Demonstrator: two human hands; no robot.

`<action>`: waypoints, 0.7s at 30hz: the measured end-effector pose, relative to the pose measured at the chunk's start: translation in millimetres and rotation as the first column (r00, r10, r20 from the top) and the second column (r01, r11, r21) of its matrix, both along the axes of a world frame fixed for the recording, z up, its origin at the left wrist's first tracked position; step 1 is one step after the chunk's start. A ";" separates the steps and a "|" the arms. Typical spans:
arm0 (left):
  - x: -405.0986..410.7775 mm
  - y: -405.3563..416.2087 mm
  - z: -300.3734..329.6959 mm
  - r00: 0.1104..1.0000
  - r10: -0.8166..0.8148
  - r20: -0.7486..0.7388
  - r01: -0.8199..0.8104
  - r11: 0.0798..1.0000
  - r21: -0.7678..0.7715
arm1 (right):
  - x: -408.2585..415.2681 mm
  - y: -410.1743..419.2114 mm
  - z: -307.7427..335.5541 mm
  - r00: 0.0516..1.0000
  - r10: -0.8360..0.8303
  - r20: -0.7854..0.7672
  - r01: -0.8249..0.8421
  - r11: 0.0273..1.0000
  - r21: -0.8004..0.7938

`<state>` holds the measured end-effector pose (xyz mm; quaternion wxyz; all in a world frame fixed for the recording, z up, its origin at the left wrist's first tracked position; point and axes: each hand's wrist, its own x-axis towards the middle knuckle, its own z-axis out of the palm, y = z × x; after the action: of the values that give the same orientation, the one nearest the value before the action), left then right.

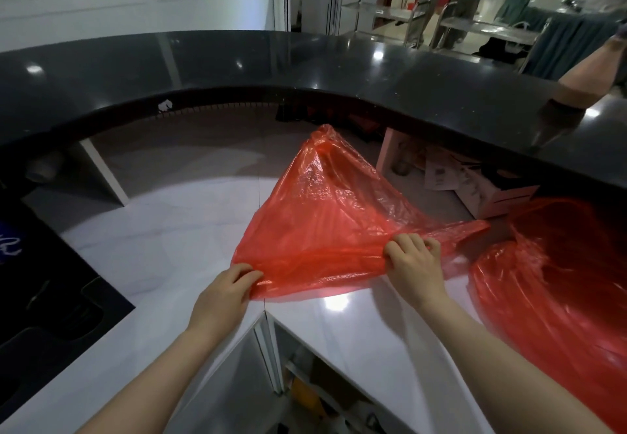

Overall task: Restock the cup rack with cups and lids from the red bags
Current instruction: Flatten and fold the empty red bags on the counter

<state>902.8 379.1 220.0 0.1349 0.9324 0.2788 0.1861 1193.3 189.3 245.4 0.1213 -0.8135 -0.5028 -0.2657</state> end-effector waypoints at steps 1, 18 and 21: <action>1.2 0.8 -1.5 1.000 0.003 -0.002 -0.003 1.000 0.001 | 1.3 -6.4 -3.3 1.000 0.030 0.009 -0.030 0.999 0.030; -26.9 48.9 -9.9 0.965 0.251 -0.071 -0.259 0.955 -0.147 | 10.7 -61.3 -9.5 0.949 -0.241 -0.201 0.187 0.949 -0.254; -28.9 56.9 -5.5 0.934 0.320 -0.157 -0.344 0.924 -0.167 | 9.4 -49.2 -11.5 0.936 -0.293 -0.195 0.203 0.902 -0.382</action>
<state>873.8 436.0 214.5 0.1723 0.8643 0.4574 0.1192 1202.7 140.1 233.8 -0.0009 -0.9064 -0.4147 -0.0799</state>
